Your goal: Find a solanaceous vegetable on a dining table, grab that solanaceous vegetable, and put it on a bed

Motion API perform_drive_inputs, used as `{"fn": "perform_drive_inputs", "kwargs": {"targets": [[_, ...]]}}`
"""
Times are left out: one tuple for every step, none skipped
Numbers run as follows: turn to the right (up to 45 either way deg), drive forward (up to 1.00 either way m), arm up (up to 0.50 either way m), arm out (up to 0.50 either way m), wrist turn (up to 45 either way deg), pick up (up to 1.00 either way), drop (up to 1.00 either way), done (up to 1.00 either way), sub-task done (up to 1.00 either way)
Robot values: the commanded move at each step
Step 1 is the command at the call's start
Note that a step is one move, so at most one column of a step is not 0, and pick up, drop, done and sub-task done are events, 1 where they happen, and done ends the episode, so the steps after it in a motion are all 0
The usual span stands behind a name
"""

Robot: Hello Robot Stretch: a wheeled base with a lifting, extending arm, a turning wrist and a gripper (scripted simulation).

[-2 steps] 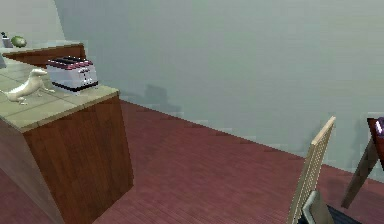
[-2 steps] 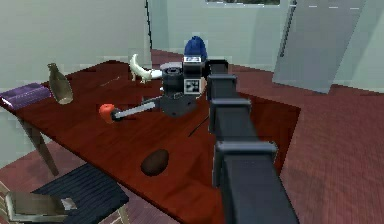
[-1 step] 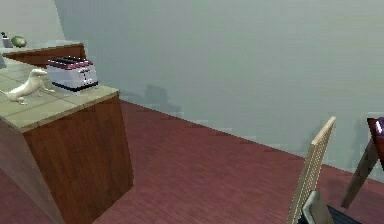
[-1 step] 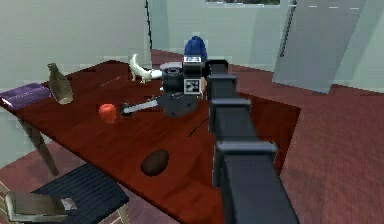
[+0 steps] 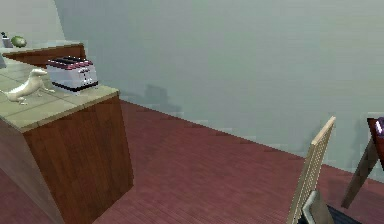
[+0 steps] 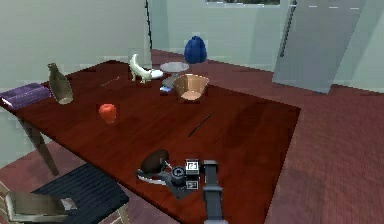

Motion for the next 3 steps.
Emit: {"fn": "perform_drive_inputs", "kwargs": {"targets": [[0.0,0.00,0.00,0.00,0.0,1.00,0.00,0.00,0.00],[0.0,0.00,0.10,0.00,0.0,0.00,0.00,0.00,0.00],[0.0,0.00,0.18,0.00,0.0,0.00,0.00,0.00,0.00]]}}
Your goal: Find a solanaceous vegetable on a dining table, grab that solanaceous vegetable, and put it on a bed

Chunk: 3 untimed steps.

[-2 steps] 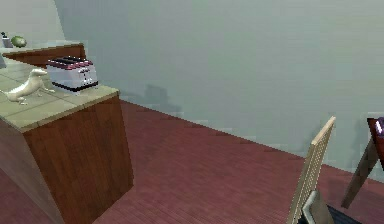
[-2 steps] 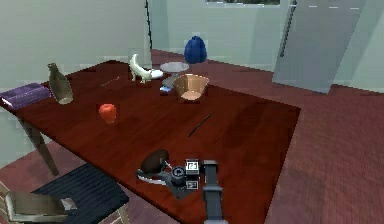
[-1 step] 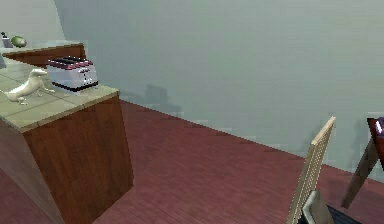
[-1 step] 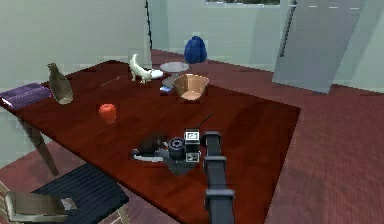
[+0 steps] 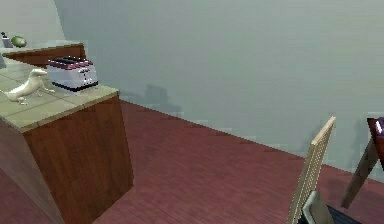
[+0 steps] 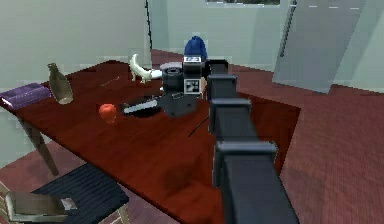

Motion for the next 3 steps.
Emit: {"fn": "perform_drive_inputs", "kwargs": {"targets": [[0.0,0.00,0.00,0.00,-45.0,0.00,0.00,0.00,0.00],[0.0,0.00,0.00,0.00,-45.0,0.00,0.00,0.00,0.00],[0.0,0.00,0.00,0.00,-3.0,0.00,0.00,0.00,0.00]]}}
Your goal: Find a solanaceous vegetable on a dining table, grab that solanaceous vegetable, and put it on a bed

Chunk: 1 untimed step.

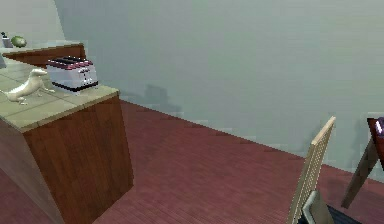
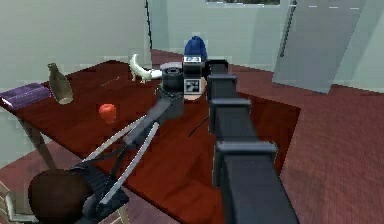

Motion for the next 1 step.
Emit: {"fn": "perform_drive_inputs", "kwargs": {"targets": [[0.0,0.00,0.00,-0.26,0.0,0.00,0.00,0.00,0.00]]}}
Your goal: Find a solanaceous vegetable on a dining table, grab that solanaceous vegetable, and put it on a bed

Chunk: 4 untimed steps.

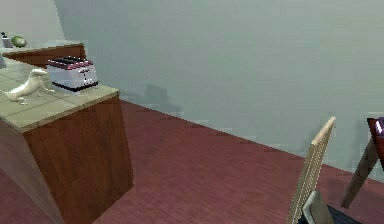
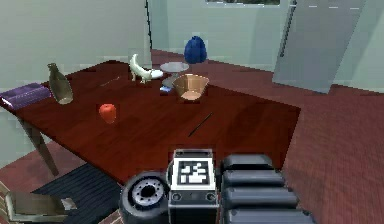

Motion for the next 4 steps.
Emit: {"fn": "perform_drive_inputs", "kwargs": {"targets": [[-45.0,0.00,0.00,0.00,0.0,0.00,0.00,0.00,0.00],[-45.0,0.00,0.00,0.00,0.0,0.00,0.00,0.00,0.00],[0.0,0.20,0.00,0.00,0.0,0.00,0.00,0.00,0.00],[0.0,1.00,0.00,0.00,0.0,0.00,0.00,0.00,0.00]]}}
